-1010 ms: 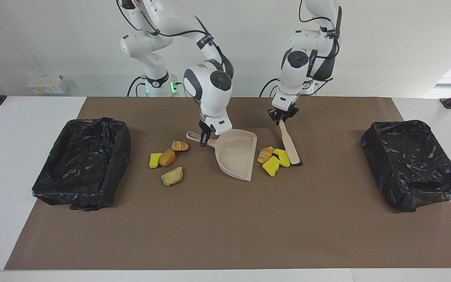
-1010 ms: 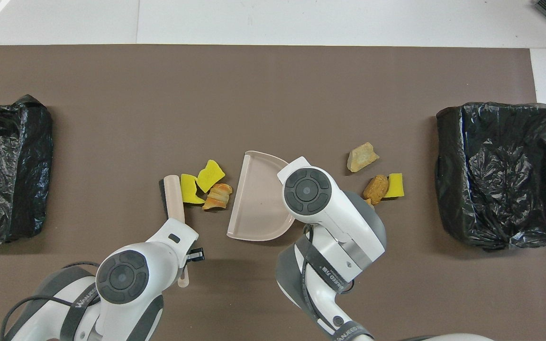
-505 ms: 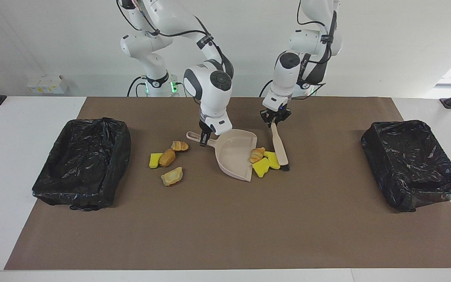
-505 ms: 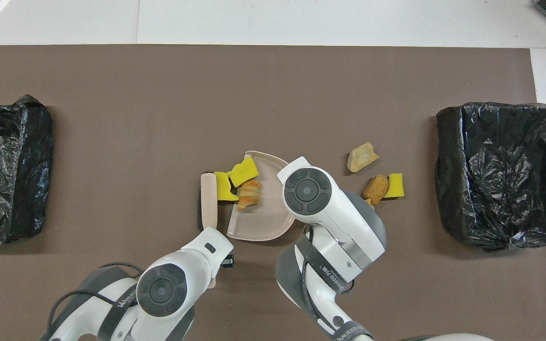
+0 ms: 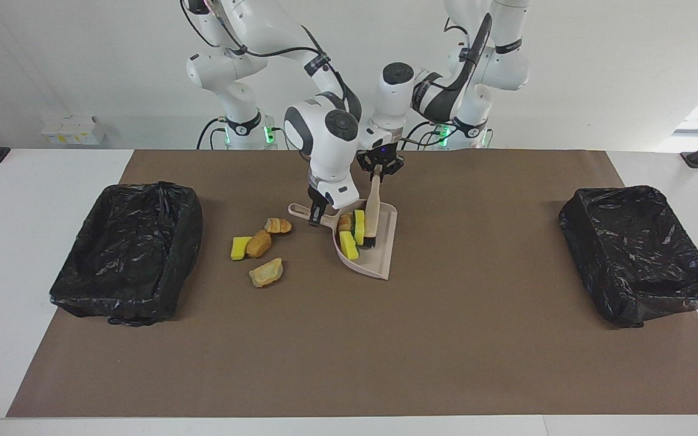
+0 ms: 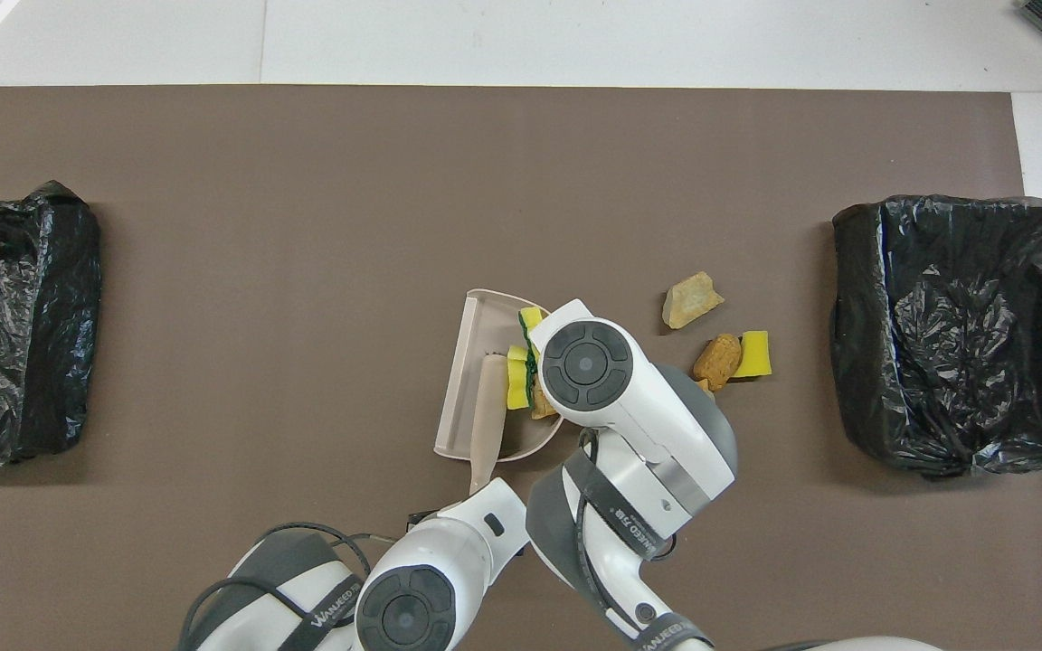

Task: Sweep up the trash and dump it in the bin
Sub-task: 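Sweep the sponges and crusts into the dustpan with the left gripper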

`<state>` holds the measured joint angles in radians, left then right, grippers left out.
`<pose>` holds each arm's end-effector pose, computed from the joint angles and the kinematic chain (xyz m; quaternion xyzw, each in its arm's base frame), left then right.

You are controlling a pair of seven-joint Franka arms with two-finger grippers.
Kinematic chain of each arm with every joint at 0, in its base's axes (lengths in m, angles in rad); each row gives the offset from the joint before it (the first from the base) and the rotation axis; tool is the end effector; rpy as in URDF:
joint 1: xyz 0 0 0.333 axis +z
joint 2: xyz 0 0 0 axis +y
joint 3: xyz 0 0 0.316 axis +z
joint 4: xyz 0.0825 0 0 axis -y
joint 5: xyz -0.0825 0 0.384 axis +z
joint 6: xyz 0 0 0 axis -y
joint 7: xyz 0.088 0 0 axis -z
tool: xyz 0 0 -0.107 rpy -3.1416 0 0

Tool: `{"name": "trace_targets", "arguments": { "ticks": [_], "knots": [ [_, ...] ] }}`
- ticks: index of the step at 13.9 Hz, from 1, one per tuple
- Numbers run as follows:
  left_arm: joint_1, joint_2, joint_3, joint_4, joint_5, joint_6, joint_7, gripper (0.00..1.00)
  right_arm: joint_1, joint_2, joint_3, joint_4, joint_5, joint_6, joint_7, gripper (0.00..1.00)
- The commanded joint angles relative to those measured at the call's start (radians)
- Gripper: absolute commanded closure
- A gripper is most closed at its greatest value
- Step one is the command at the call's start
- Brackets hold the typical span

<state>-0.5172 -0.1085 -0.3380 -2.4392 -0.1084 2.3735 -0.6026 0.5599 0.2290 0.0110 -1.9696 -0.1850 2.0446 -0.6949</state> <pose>0.3115 -0.3595 0.3453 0.9958 -0.0873 0.0006 0.0279 0.4956 0.3060 0.3448 0.7720 0.6262 -0.0812 0.0726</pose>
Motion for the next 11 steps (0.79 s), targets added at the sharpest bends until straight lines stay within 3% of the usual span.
{"name": "trace_targets", "arguments": {
  "ticks": [1, 4, 8, 11],
  "knots": [
    [0.078, 0.015, 0.004, 0.028, 0.038, -0.071, 0.020, 1.00, -0.012, -0.030, 0.004, -0.035, -0.018, 0.009, -0.022, 1.00],
    [0.140, 0.010, 0.004, 0.081, 0.107, -0.189, 0.018, 1.00, -0.017, -0.028, 0.004, -0.035, -0.005, 0.009, -0.025, 1.00],
    [0.196, 0.000, 0.004, 0.163, 0.108, -0.315, 0.021, 1.00, -0.038, -0.030, 0.004, -0.026, -0.004, -0.001, -0.029, 1.00],
    [0.239, -0.002, 0.002, 0.226, 0.107, -0.367, 0.027, 1.00, -0.084, -0.081, 0.004, -0.023, -0.002, -0.004, -0.040, 1.00]
  ]
}}
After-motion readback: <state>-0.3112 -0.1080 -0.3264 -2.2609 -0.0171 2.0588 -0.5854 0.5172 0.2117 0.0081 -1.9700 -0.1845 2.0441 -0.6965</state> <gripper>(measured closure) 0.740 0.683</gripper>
